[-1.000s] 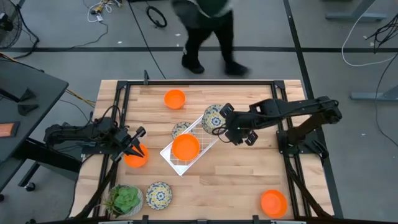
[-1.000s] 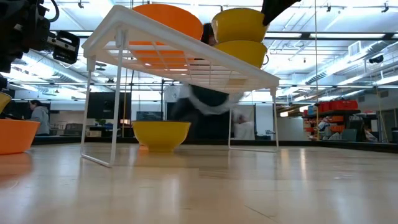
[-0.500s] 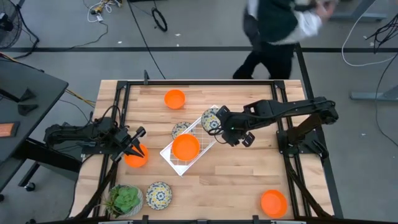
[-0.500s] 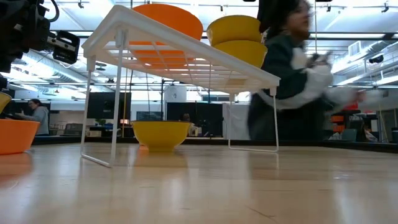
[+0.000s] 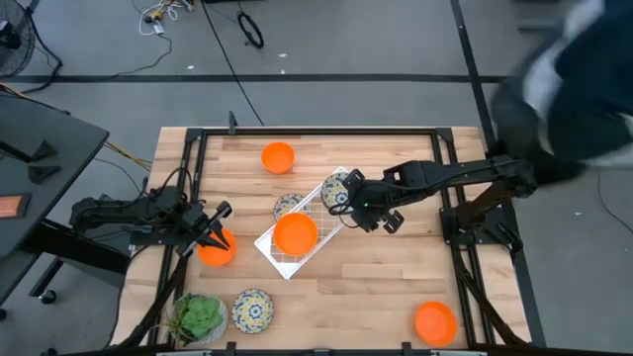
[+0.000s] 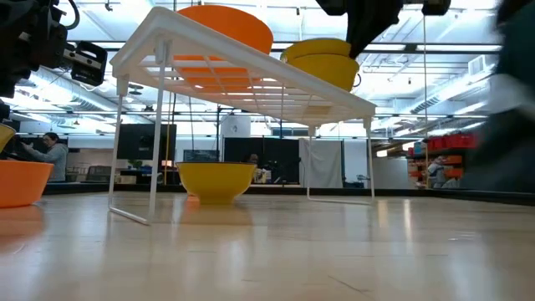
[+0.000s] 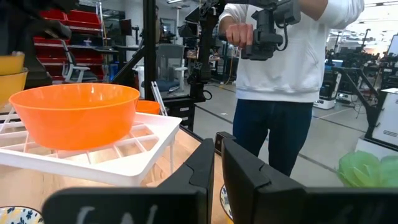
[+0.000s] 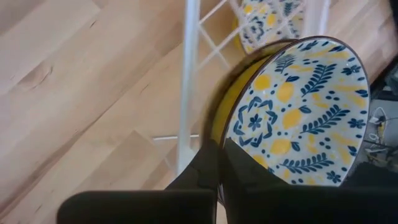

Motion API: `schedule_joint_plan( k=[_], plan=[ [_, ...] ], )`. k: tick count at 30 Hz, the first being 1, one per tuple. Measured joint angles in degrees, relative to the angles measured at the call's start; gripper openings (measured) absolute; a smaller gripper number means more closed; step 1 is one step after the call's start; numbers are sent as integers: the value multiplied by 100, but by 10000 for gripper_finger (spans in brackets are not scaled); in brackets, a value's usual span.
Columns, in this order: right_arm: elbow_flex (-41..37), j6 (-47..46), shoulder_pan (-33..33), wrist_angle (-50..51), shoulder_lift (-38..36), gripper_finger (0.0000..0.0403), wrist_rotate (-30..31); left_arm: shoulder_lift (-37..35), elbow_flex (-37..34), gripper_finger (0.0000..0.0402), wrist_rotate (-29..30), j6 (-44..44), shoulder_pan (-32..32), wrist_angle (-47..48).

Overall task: Pick & Place Mini bowls
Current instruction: Stack the yellow patterned bowl on top of the yellow patterned bowl on the shelf

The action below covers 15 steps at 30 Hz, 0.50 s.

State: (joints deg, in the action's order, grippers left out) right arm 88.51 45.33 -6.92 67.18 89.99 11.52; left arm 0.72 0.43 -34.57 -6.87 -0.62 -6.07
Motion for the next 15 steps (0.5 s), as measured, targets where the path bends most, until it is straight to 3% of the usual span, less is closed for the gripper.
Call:
schedule_joint_plan(
  k=[7, 15],
  plan=[
    [-77, -22, -4, -96, -1, 3, 3, 2, 0, 37, 1, 0, 1, -2],
    [-79, -133, -2, -174, -1, 59, 10, 2, 0, 37, 1, 0, 1, -1]
  ],
)
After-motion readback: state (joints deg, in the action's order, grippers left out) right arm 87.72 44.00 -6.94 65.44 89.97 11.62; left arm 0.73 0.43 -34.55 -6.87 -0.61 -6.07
